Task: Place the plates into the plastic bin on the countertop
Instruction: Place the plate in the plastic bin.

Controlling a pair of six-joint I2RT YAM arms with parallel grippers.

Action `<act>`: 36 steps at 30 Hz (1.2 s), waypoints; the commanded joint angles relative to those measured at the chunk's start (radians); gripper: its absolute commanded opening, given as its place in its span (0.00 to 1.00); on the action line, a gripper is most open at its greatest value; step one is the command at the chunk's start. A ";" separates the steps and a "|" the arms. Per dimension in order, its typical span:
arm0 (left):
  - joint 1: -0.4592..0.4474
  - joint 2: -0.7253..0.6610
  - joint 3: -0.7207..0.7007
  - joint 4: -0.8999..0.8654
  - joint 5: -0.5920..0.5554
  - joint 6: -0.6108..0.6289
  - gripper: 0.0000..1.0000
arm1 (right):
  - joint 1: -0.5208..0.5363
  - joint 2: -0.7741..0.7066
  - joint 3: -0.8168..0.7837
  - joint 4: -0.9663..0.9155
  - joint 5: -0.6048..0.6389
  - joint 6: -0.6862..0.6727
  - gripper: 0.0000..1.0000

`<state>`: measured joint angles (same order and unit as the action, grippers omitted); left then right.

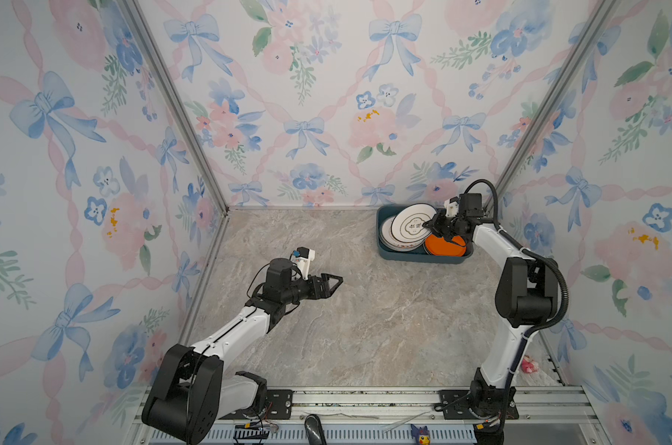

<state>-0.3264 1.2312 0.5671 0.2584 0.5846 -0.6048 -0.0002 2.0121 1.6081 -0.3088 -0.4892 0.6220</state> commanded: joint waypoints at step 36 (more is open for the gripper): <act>-0.014 -0.006 0.014 -0.021 -0.020 0.035 0.98 | -0.044 0.173 0.080 -0.005 -0.027 0.084 0.35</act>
<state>-0.3336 1.2221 0.5671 0.2363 0.5720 -0.5934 -0.0319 2.1948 1.6913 -0.2844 -0.5220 0.7319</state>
